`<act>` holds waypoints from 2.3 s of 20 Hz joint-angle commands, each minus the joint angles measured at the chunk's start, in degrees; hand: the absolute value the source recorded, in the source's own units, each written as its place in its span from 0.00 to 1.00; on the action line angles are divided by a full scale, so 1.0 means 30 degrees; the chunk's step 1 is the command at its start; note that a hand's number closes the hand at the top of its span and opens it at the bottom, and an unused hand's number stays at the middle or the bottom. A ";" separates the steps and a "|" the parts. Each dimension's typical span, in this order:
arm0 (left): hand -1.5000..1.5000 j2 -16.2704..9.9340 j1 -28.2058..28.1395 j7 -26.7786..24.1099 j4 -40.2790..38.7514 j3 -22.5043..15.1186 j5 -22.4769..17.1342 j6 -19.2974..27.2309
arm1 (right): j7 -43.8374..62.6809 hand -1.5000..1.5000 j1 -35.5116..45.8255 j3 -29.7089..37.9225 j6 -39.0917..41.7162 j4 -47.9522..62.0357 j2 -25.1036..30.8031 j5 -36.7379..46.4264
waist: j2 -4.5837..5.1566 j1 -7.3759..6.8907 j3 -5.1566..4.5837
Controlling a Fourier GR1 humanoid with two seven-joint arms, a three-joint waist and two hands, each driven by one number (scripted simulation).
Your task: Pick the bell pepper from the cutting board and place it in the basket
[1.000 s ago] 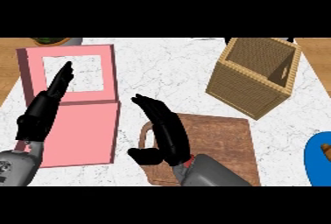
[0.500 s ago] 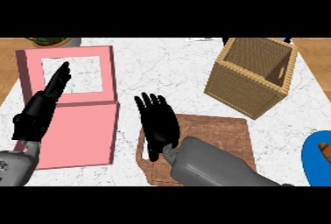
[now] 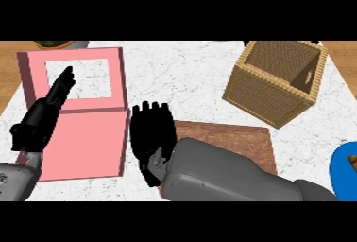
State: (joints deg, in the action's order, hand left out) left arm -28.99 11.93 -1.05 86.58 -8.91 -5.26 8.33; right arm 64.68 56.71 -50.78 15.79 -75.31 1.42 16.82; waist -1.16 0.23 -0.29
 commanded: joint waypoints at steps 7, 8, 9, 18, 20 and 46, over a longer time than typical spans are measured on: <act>0.50 -0.0398 -0.0153 -0.0305 0.0148 0.0713 -0.0123 -0.0596 | 0.5731 0.00 0.0650 -0.0162 0.3117 -0.0608 -0.0445 -0.2593 | 0.0188 0.0047 0.0075; 0.50 -0.0015 -0.0507 -0.0739 0.0084 0.0527 -0.0059 -0.0494 | 0.5906 0.00 0.1105 0.0152 0.3547 -0.0593 -0.0445 -0.2898 | 0.0190 0.0040 0.0068; 0.50 0.0022 -0.0073 -0.0273 0.0148 0.0585 -0.0262 -0.0581 | 0.5728 0.00 0.0667 -0.0817 0.3252 -0.0141 -0.0445 -0.3085 | 0.0207 -0.0020 0.0064; 0.50 0.0010 -0.0459 -0.0887 -0.0064 0.0814 -0.0028 -0.0967 | 0.5232 0.00 -0.1223 -0.1969 0.3224 0.0817 0.0185 -0.2685 | 0.0241 0.0133 0.0072; 0.50 0.0375 0.0387 -0.0056 -0.0100 0.0658 0.0362 -0.0491 | 0.5204 0.00 -0.1826 -0.2446 0.2830 0.0520 -0.0108 -0.2310 | 0.0264 0.0233 0.0087; 0.50 0.1091 -0.0067 0.0156 0.0196 0.1839 0.1073 -0.1614 | 0.3623 0.00 -0.7263 -0.2038 0.2853 -0.1819 0.0727 0.3346 | 0.0325 -0.0016 0.0092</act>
State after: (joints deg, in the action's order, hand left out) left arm -25.65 11.53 -1.75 86.89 -4.26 -2.05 4.12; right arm 64.07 36.97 -56.87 21.36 -79.44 6.88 25.16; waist -0.16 0.29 -0.02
